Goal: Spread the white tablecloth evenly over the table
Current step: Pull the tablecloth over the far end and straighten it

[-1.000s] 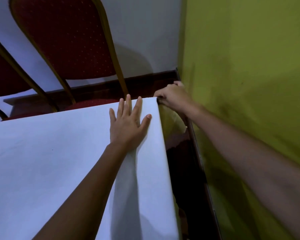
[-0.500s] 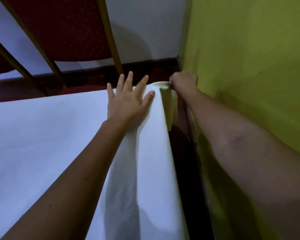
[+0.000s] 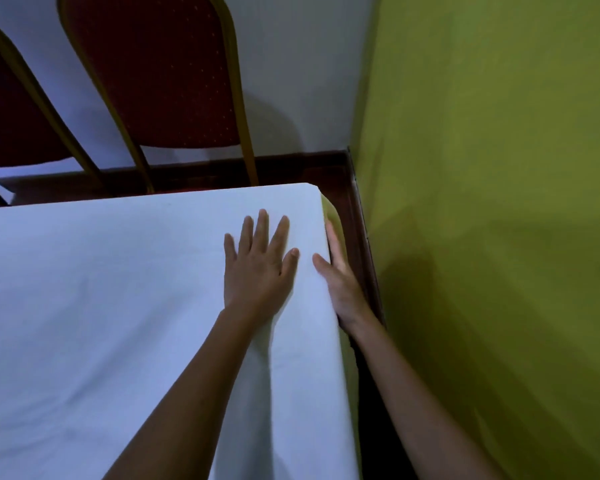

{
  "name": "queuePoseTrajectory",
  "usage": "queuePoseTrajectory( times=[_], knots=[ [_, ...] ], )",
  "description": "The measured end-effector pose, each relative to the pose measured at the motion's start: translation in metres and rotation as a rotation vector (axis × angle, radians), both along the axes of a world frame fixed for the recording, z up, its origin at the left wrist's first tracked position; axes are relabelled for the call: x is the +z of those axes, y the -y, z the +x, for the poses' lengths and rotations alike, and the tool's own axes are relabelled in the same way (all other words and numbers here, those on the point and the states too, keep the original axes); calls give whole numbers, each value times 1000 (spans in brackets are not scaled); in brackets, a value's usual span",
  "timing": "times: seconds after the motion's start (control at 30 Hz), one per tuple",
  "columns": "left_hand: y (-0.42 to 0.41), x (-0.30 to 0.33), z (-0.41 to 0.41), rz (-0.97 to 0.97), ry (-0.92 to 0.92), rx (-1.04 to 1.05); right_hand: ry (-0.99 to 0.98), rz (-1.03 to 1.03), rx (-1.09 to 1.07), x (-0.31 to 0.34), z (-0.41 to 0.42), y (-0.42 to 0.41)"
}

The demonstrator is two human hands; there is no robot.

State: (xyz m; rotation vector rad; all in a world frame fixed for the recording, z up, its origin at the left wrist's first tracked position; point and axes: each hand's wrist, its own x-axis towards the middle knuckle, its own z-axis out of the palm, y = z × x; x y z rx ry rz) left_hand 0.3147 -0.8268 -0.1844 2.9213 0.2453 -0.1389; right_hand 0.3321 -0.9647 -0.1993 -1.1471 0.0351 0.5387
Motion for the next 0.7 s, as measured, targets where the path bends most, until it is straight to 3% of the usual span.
queuePoseTrajectory(
  times=[0.37, 0.7],
  knots=[
    [32, 9, -216, -52, -13, -83, 126, -624, 20, 34, -186, 35],
    [49, 20, -377, -35, -146, -186, 97, -869, 90, 40, -358, 74]
  ],
)
